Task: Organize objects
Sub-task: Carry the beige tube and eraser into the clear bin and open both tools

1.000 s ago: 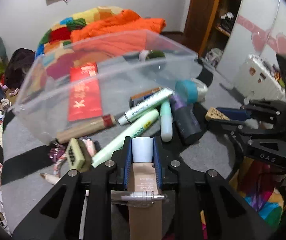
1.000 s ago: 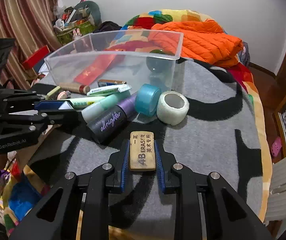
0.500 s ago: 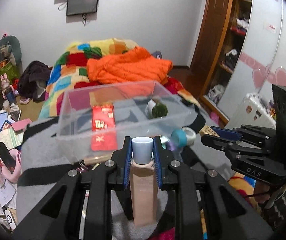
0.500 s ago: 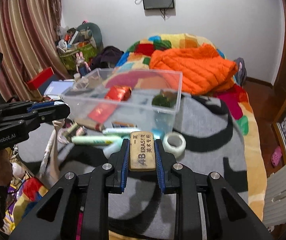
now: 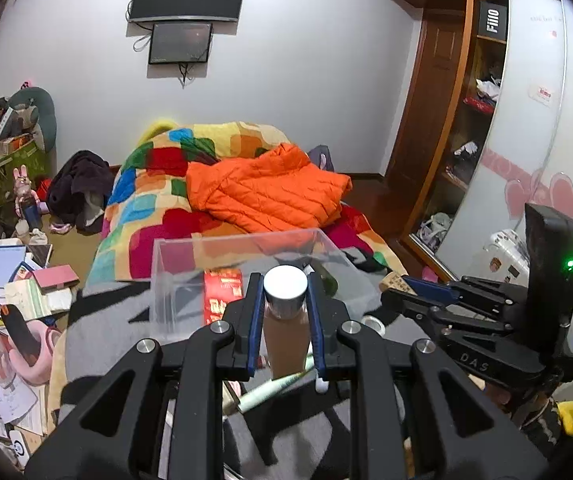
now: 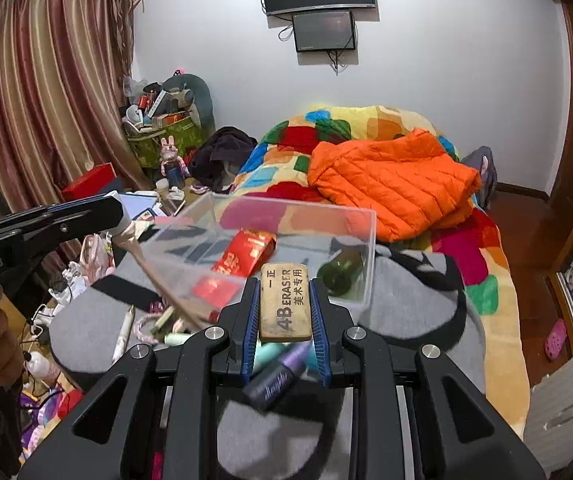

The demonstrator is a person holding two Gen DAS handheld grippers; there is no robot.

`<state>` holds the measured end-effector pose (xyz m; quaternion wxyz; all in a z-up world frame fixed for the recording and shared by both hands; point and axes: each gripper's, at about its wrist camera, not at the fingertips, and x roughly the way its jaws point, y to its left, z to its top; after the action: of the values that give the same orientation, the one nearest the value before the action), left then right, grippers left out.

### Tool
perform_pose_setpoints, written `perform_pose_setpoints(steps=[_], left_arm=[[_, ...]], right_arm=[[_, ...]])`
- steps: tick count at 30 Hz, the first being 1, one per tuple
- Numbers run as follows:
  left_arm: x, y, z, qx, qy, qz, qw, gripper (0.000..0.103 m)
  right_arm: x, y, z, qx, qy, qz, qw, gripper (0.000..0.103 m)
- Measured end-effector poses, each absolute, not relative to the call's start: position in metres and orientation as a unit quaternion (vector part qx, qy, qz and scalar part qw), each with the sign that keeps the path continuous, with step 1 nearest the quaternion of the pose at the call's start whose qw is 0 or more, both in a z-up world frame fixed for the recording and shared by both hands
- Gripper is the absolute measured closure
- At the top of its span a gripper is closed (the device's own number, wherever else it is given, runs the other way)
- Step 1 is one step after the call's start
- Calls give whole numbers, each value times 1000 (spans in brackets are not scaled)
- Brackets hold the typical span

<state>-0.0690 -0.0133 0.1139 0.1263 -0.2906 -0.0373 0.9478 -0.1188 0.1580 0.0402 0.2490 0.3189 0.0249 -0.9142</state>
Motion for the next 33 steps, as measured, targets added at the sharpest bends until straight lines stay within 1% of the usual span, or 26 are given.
perform_pose_setpoints(steps=[11,14,17,24,28,33], left_arm=[[-96,-30,147,-264,-51,958,101,83],[-107,-33,149,-258,-56,960,97,83],[-122,-30,136,-269,-50,957,91,83],[-156,-27,86,-324,-55,941,84,83],[-166,-31,68,-348,-75,929,96,83],[-174,-35,58,-368,-80,922,93,83]], right_arm=[[-159,138,40,328,27,-911,248,81],[-173,131,37,334,30,-909,247,81],[-188,121,28,350,38,-902,249,81],[-212,104,-4,393,63,-885,241,81],[-219,100,-16,407,70,-878,241,81],[-226,93,-24,422,72,-870,246,81]])
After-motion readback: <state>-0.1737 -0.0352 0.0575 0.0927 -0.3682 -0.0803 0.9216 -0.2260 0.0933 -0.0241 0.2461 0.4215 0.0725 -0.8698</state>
